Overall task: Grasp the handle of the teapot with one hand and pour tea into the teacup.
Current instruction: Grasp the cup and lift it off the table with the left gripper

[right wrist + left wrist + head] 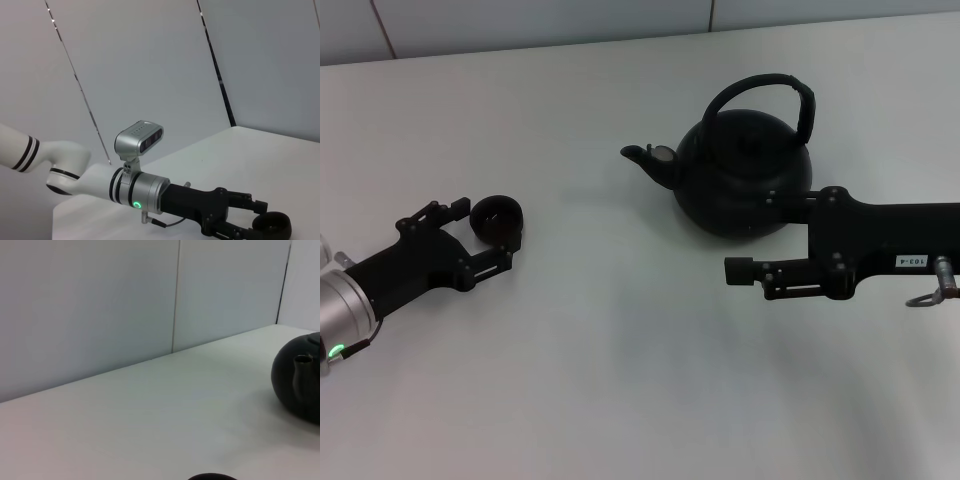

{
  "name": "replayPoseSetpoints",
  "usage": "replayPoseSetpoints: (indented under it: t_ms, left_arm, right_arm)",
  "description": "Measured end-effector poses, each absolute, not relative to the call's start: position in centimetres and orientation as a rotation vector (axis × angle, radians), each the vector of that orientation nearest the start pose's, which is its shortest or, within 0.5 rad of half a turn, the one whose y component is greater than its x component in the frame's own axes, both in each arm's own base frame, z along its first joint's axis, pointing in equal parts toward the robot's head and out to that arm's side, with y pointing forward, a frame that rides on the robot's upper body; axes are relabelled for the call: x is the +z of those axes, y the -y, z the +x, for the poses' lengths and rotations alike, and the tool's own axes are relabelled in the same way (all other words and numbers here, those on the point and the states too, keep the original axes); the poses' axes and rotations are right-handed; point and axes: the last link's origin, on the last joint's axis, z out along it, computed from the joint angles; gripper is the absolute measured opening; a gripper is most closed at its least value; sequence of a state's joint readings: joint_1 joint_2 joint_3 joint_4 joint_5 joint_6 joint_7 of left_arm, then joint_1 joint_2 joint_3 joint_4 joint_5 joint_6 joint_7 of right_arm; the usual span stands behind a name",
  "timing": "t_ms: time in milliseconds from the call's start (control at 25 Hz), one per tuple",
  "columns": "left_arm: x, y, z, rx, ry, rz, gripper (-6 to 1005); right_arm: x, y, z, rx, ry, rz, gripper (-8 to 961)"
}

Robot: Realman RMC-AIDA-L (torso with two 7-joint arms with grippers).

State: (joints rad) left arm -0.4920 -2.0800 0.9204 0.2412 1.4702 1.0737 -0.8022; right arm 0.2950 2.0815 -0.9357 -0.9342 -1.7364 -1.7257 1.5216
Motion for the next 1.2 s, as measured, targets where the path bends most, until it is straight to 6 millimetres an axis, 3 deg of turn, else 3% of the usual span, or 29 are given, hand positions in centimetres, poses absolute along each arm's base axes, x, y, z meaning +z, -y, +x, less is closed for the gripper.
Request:
replayPoseSetpoints:
  t_ms: [1200]
  left_arm:
    - [-6.68, -33.57, -30.99, -0.506, 0.586, -2.382, 727]
  right_arm:
    - [2.75, -28.16, 25.12, 0.867, -0.573, -2.783, 749]
